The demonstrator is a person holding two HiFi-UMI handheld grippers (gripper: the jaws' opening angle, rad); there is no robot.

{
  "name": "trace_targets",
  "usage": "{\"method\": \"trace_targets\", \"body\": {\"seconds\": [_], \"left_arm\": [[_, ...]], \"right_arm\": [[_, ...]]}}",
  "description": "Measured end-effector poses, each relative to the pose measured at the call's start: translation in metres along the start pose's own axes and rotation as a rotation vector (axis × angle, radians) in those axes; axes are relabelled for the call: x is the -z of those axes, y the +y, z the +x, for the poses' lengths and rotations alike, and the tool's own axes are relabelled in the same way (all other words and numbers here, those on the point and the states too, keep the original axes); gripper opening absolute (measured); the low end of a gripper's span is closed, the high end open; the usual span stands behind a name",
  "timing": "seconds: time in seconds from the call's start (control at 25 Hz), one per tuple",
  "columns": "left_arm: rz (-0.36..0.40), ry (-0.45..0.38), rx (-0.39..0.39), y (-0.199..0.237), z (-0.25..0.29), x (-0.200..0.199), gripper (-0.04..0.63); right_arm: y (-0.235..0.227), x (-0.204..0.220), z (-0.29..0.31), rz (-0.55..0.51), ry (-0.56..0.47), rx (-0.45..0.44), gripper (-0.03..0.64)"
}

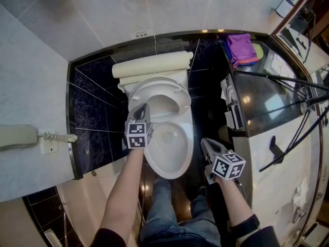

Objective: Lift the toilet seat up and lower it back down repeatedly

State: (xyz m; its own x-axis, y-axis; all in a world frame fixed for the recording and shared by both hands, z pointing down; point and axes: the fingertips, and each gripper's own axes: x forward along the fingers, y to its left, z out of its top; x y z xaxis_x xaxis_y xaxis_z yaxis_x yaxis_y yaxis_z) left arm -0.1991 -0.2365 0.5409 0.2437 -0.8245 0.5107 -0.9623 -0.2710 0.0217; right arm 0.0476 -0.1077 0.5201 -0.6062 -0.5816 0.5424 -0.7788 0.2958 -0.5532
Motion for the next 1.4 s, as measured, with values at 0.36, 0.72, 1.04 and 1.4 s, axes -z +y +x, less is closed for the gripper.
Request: {"method": "trace_targets", "body": {"seconds": [0.36,0.72,1.04,1.4], "left_arm": [[0.013,0.008,-0.028,-0.025,-0.090,-0.014,0.000],[-0.002,-0.035,-0.089,-0.064,-0.221,-0.038,0.000],[-0.028,-0.060,-0.153,-0.090,-0.314,-0.031,0.000],[-0.067,-0.090,-0.187,-0.107,-0.378,-0.016,0.000]], "right_arm": [[0.035,-0.023,-0.022,-0.110,0.004,-0.056,0.002],[0.076,-0.045,-0.069,-0.335,0.001,-0.106,0.002],[0.083,-0.053,-0.132,-0.459,-0.018,-0.086,0.002],[0.073,-0.045,-0.183,-0.481,-0.045,-0.053,0.002]]}}
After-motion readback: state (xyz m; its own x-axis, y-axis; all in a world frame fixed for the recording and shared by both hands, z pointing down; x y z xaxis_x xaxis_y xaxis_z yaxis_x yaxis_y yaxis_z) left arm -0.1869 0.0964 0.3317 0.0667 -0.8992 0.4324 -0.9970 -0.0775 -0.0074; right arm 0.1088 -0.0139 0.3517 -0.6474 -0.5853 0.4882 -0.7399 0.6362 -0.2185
